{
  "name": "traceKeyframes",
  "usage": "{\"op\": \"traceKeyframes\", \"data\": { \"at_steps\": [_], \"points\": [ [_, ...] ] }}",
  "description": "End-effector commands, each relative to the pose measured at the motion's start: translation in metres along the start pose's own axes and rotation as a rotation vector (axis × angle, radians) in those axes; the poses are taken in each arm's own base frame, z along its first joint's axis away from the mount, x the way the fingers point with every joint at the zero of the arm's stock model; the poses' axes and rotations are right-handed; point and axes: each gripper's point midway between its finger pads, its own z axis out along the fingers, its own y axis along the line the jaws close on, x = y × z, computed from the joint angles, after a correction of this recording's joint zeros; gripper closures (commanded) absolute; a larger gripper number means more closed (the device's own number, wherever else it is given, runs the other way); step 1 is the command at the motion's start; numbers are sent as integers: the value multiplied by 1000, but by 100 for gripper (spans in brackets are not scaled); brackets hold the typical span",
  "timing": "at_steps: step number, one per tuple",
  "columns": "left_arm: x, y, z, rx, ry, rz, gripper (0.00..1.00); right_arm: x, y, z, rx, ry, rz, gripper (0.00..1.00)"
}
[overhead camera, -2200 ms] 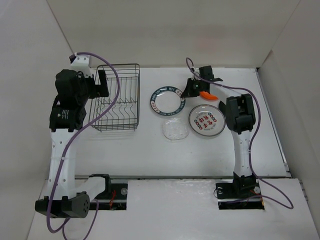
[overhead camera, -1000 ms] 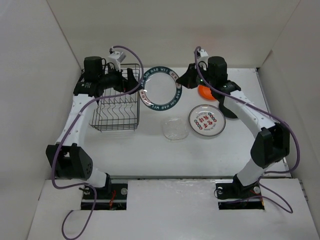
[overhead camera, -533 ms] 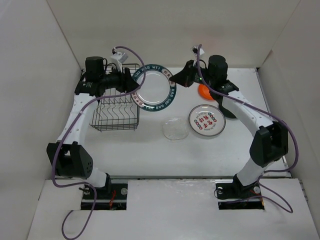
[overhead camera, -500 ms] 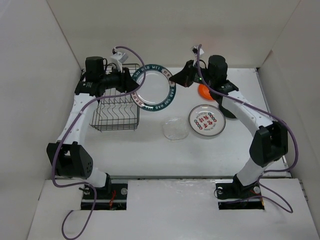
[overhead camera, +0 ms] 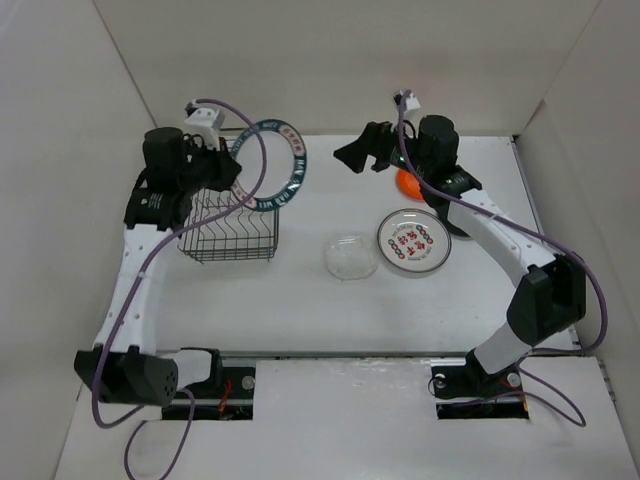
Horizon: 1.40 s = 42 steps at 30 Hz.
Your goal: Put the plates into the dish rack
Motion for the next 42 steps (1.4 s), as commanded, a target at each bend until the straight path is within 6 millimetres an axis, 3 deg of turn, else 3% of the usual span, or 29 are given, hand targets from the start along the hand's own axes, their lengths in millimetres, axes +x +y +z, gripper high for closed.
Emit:
{"op": "traceKeyframes", "data": {
  "at_steps": [1, 2, 5, 13, 19, 25, 30, 34, 42],
  "points": [
    [-49, 47, -64, -405, -210, 30, 100, -19, -22, -14, 233, -86, 7, 1],
    [-48, 66, -85, -557, -230, 18, 100, -15, -31, -16, 277, -75, 4, 1],
    [-32, 100, -116, -795, -216, 20, 100, -6, -40, -19, 370, -51, 18, 1],
    [-12, 127, -152, -1044, -207, 58, 100, 17, -40, -18, 421, -3, 15, 1],
    [1, 141, -144, -1092, -192, 81, 100, 35, -44, -13, 404, 45, 28, 1],
    [13, 151, -119, -1068, -159, 101, 100, 52, -52, -14, 419, 81, 28, 1],
    [28, 166, -99, -1010, -101, 82, 100, 52, -51, -16, 419, 81, 28, 1],
    [39, 178, -95, -996, -75, 55, 100, 53, -50, -16, 411, 84, 30, 1],
    [60, 175, -77, -906, -31, 40, 100, 56, -53, -18, 409, 96, 26, 1]
  ]
}}
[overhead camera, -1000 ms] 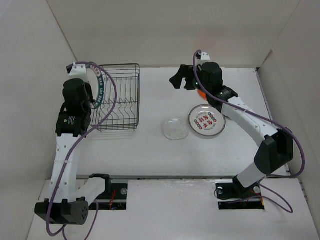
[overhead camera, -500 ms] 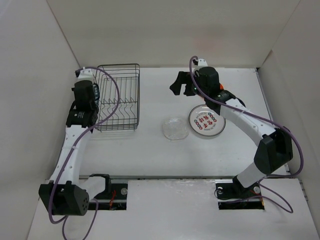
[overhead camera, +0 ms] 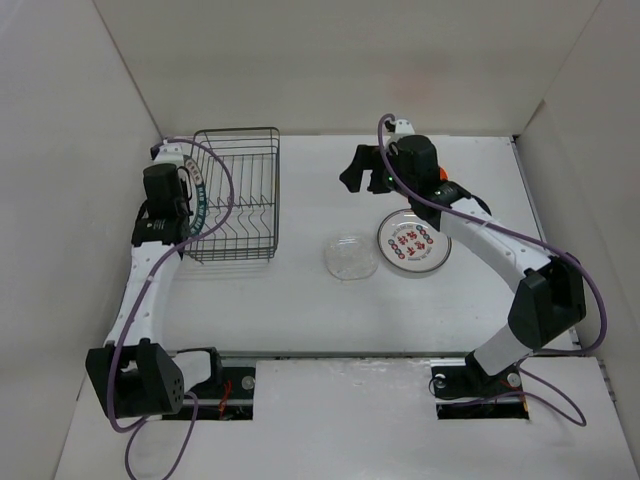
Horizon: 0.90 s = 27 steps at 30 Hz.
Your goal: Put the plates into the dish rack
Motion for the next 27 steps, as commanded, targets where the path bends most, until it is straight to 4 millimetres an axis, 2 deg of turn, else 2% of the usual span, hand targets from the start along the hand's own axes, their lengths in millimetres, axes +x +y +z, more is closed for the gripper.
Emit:
{"op": "traceKeyframes", "data": {
  "at_steps": [1, 8, 14, 16, 19, 20, 23, 24, 25, 26, 27],
  "points": [
    [-24, -8, -1, 44, -102, -54, 100, -6, 2, -1, -19, -24, -14, 1],
    [-23, -2, 0, 25, -99, -59, 100, 1, 0, 4, -20, -3, -13, 1],
    [-1, -8, 14, 20, -37, -39, 100, -1, -4, 4, -12, -7, -10, 1],
    [6, -8, 17, 12, -19, -34, 93, -1, -4, 4, -12, -7, -10, 1],
    [6, -11, 17, 32, -20, -33, 77, -1, -4, 4, -12, -7, -10, 1],
    [4, -10, 15, 31, -29, -36, 70, -4, -10, 4, 5, -15, -7, 1],
    [3, -13, 12, 54, -30, -35, 64, -4, -16, 0, 25, -17, -3, 1],
    [-1, -14, 10, 63, -33, -36, 54, -7, -22, -7, 47, -23, 0, 1],
    [-3, -15, 8, 73, -30, -35, 48, 0, -33, -8, 79, -4, -2, 1],
    [-19, -16, 1, 101, -60, -42, 43, 0, -35, -15, 97, -5, -2, 1],
    [-21, -16, -7, 119, -50, -39, 36, -1, -55, -22, 162, -11, 10, 1]
  ]
}}
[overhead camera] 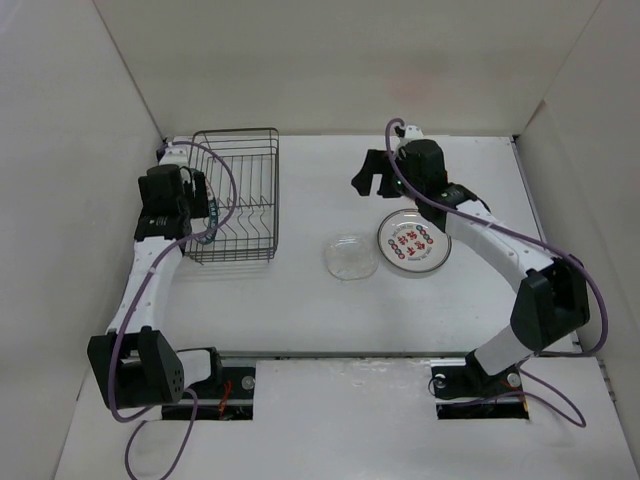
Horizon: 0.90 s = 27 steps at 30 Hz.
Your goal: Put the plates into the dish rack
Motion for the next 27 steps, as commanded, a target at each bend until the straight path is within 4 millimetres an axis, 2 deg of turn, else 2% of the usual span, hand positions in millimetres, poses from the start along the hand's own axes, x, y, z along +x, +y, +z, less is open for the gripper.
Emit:
{"op": "traceKeyframes", "data": {
  "at_steps": [1, 2, 3, 4, 5, 6, 8, 10, 11, 13, 14, 15, 16, 19, 22, 23, 27],
  "points": [
    [-48, 0, -32, 61, -113, -34, 18, 0, -43, -25, 145, 0, 11, 1],
    [-56, -1, -39, 78, -128, -36, 11, 13, -56, -35, 182, 19, 44, 1],
    [-70, -5, -55, 129, -161, -38, 1, 20, -67, -41, 218, 26, 74, 1],
    [-78, -7, -63, 160, -182, -23, 1, 26, -89, -50, 281, 23, 118, 1],
    [-84, -10, -71, 188, -200, -12, 1, 55, -105, -57, 324, 72, 165, 1],
    [-99, -17, -84, 248, -240, -10, 1, 55, -109, -69, 348, 40, 228, 1],
    [-104, -24, -94, 307, -244, 7, 1, 73, -133, -87, 453, 34, 288, 1],
    [-115, -31, -105, 362, -261, 13, 1, 93, -141, -105, 514, 23, 374, 1],
    [-117, -33, -106, 378, -259, 15, 1, 113, -147, -115, 550, 50, 396, 1],
    [-125, -37, -112, 410, -274, 18, 1, 114, -142, -132, 540, -16, 482, 1],
    [-122, -42, -104, 423, -251, 20, 1, 119, -145, -140, 559, -36, 504, 1],
    [-126, -43, -107, 434, -264, 21, 1, 135, -154, -150, 598, -35, 530, 1],
    [-125, -47, -105, 458, -256, 23, 1, 127, -151, -160, 577, -94, 545, 1],
    [-127, -56, -107, 498, -260, 31, 1, 133, -157, -170, 592, -112, 565, 2],
    [-128, -63, -107, 531, -260, 28, 1, 148, -166, -164, 626, -44, 574, 3],
    [-126, -66, -105, 544, -252, 29, 1, 164, -171, -157, 651, 23, 579, 5],
    [-127, -70, -103, 564, -253, 31, 1, 178, -181, -139, 657, 77, 588, 8]
  ]
}}
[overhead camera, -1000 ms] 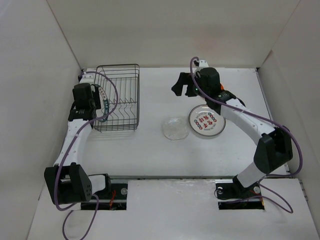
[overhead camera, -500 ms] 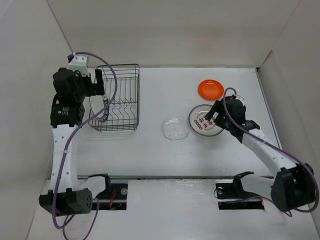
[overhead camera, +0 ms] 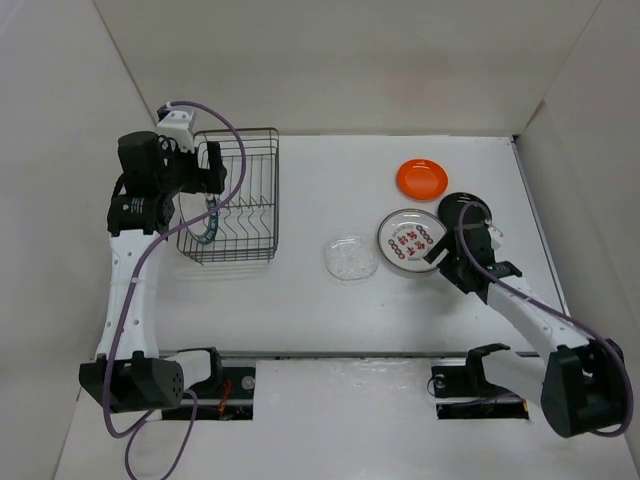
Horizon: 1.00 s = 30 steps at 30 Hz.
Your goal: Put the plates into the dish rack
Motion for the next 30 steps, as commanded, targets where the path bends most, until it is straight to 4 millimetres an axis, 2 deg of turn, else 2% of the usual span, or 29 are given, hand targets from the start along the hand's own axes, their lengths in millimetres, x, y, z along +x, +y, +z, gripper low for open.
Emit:
{"op": "traceKeyframes", "data": {
  "at_steps": [1, 2, 6, 11, 14, 17, 18, 20, 22, 24, 25, 27, 28, 29, 30],
  "points": [
    [-21, -11, -6, 53, -67, 24, 1, 1, 6, 12, -21, 6, 23, 9],
    [-21, -13, -6, 62, -67, 24, 1, -4, 11, 12, -41, -11, 39, 10],
    [-19, -14, -4, 71, -67, 34, 1, -7, 3, 23, -6, -29, 53, 16],
    [-10, -15, 2, 83, -42, 27, 1, -3, -1, 37, 25, 0, 54, 36],
    [-7, -14, 5, 84, -32, 33, 1, -4, 2, 40, 24, 10, 53, 37],
    [-13, -13, 6, 83, -41, 35, 1, -5, 5, 45, 34, 20, 40, 37],
    [-13, -13, 6, 83, -41, 35, 1, -1, 1, 46, 50, 33, 37, 39],
    [-15, -12, 7, 83, -42, 36, 1, -5, 8, 46, 41, 40, 27, 45],
    [-15, -12, 7, 83, -42, 36, 1, -6, 10, 49, 43, 42, 26, 57],
    [-14, -12, 9, 83, -42, 27, 1, -4, 7, 53, 63, 60, 9, 57],
    [-14, -12, 9, 83, -42, 27, 1, -8, 8, 52, 65, 55, 17, 65],
    [-12, -12, 11, 83, -43, 27, 1, -6, 8, 55, 68, 69, 15, 66],
    [-8, -12, 12, 84, -33, 24, 1, -5, 6, 55, 75, 76, 5, 72],
    [-8, -12, 12, 84, -33, 24, 1, -5, 6, 55, 75, 76, 5, 85],
    [-8, -12, 12, 84, -33, 24, 1, -5, 6, 55, 75, 76, 5, 92]
  ]
}}
